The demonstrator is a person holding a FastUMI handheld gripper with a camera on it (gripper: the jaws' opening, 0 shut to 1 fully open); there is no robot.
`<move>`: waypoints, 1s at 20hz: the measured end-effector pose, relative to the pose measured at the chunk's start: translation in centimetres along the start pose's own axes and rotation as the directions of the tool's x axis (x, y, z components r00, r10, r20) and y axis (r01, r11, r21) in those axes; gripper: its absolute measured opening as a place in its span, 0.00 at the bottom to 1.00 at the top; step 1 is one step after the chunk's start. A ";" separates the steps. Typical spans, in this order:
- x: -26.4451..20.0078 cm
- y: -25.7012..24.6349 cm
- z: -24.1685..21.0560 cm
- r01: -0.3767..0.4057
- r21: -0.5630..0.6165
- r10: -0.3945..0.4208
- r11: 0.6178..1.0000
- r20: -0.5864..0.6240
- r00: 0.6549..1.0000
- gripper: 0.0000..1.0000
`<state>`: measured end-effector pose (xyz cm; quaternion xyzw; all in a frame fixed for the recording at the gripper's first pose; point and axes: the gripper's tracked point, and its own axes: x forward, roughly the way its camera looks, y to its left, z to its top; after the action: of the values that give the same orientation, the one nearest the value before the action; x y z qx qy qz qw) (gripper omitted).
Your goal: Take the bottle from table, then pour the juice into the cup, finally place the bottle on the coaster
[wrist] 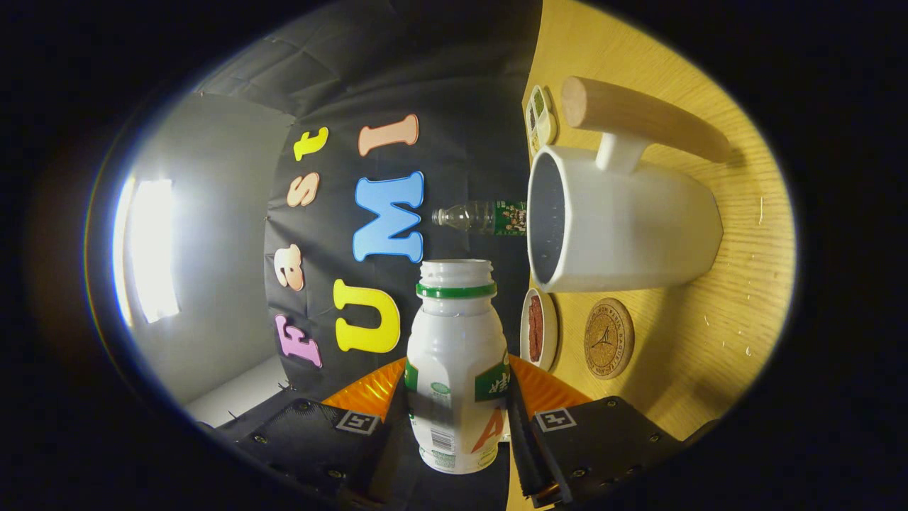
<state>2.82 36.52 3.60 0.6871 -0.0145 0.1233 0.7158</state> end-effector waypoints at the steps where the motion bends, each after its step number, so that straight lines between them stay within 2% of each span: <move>1: 0.1 0.0 0.0 -0.001 0.005 0.001 1.000 0.001 1.000 0.65; 20: 0.2 0.4 0.7 -0.022 0.106 0.019 0.994 0.027 0.999 0.65</move>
<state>3.08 35.93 4.05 0.7255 -0.0241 0.1222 0.6769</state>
